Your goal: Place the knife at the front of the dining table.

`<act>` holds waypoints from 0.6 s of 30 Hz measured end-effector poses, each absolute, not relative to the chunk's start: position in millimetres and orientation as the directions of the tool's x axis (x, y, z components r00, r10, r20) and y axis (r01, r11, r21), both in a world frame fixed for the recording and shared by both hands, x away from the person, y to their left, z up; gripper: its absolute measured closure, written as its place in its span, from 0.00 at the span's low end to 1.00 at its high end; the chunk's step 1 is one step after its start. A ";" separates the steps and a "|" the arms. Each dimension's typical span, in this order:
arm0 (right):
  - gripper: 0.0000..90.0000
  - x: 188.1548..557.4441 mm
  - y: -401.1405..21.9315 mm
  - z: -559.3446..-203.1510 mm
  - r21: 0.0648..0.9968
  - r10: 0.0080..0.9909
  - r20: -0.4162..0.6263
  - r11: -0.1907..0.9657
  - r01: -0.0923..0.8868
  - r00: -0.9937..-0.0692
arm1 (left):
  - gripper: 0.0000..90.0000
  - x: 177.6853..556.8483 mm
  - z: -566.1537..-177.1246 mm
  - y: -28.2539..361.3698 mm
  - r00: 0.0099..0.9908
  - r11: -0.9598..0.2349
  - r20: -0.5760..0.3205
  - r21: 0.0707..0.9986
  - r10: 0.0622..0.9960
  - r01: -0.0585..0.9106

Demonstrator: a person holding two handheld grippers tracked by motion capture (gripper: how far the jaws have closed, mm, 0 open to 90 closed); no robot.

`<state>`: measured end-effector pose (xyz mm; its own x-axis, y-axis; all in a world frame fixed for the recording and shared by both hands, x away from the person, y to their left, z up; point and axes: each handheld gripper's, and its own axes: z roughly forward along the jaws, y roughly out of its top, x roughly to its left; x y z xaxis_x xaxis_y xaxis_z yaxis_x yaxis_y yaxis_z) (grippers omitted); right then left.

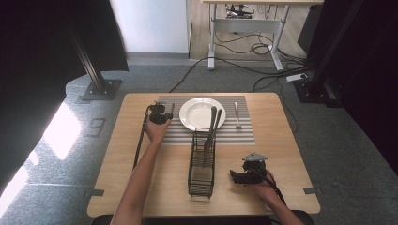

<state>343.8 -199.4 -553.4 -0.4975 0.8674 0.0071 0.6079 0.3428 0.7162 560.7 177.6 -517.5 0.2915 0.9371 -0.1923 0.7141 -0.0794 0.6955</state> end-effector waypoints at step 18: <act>0.09 344.4 -198.8 -553.2 0.715 0.865 0.005 0.348 0.607 -0.502 | 0.93 574.6 -533.2 176.4 0.268 -0.104 -0.167 0.638 0.949 0.763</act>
<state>344.4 -198.8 -553.2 -0.5018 0.8650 0.0050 0.6067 0.3478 0.7148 574.6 176.4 -533.2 0.2685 0.9487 -0.1670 0.7634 -0.1038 0.6376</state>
